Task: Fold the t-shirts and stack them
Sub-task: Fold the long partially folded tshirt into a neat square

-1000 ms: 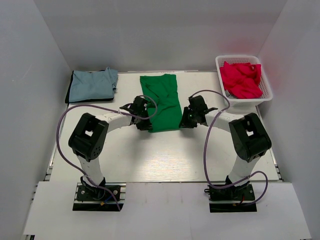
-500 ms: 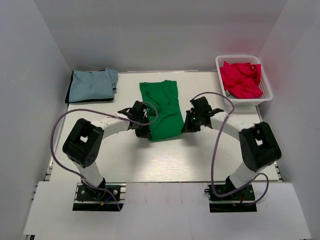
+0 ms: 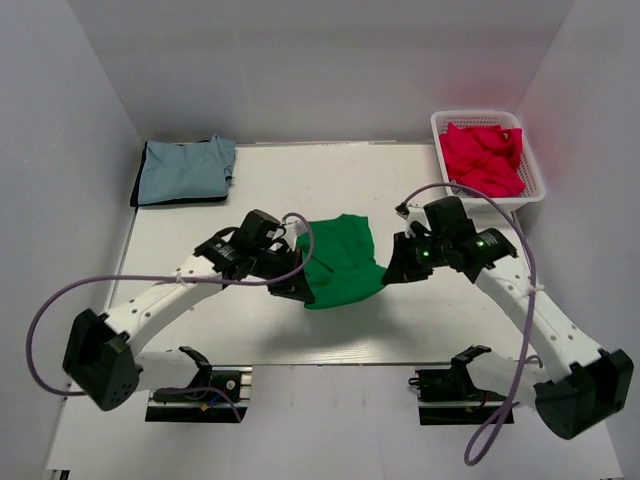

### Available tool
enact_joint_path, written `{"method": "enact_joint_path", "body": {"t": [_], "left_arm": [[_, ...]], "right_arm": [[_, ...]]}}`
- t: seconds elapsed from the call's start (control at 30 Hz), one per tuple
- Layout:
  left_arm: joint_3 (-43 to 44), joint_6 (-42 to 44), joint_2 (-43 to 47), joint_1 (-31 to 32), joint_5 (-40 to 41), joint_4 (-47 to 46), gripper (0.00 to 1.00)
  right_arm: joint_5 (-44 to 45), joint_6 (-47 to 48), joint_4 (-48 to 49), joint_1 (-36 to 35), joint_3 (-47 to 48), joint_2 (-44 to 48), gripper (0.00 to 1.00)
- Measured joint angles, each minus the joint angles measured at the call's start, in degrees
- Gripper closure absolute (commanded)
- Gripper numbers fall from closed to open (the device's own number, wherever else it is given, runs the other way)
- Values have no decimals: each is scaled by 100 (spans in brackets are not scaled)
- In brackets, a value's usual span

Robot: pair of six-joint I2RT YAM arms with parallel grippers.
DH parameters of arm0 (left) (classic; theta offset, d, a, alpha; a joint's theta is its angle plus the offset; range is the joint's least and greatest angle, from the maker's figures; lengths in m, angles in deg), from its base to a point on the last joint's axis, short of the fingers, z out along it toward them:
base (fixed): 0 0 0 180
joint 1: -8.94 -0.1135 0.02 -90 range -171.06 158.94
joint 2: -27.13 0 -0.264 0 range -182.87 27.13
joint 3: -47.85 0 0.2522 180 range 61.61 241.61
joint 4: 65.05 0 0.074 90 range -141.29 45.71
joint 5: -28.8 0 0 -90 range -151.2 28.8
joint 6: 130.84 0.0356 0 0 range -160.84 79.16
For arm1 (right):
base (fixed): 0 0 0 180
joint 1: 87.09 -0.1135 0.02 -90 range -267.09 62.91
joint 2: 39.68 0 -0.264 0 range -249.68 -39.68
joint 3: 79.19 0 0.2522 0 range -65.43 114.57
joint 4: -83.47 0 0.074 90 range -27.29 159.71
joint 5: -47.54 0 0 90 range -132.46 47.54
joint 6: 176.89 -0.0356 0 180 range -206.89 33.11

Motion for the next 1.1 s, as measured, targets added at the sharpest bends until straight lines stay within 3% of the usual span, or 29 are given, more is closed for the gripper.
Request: {"method": "enact_joint_path", "body": {"t": [0.17,0.3,0.53,0.83,1.1], "left_arm": [[-26,-87,782,59,-313,-2,99],[-26,-142,898,59,-328,-28,100],[-4,-173,533,-2,-131,-118,100],[501,-273,55,-94,706,-118,100],[992,-256,-726,-249,918,-160,100]], "right_arm": [[-109,142,-398,0,254,503,100],[-81,122,-387,0,271,461,100],[271,-70,31,11,389,39,100],[643,-184,581,120,874,-529,100],[857,-186,824,271,1307,-1305,100]]}}
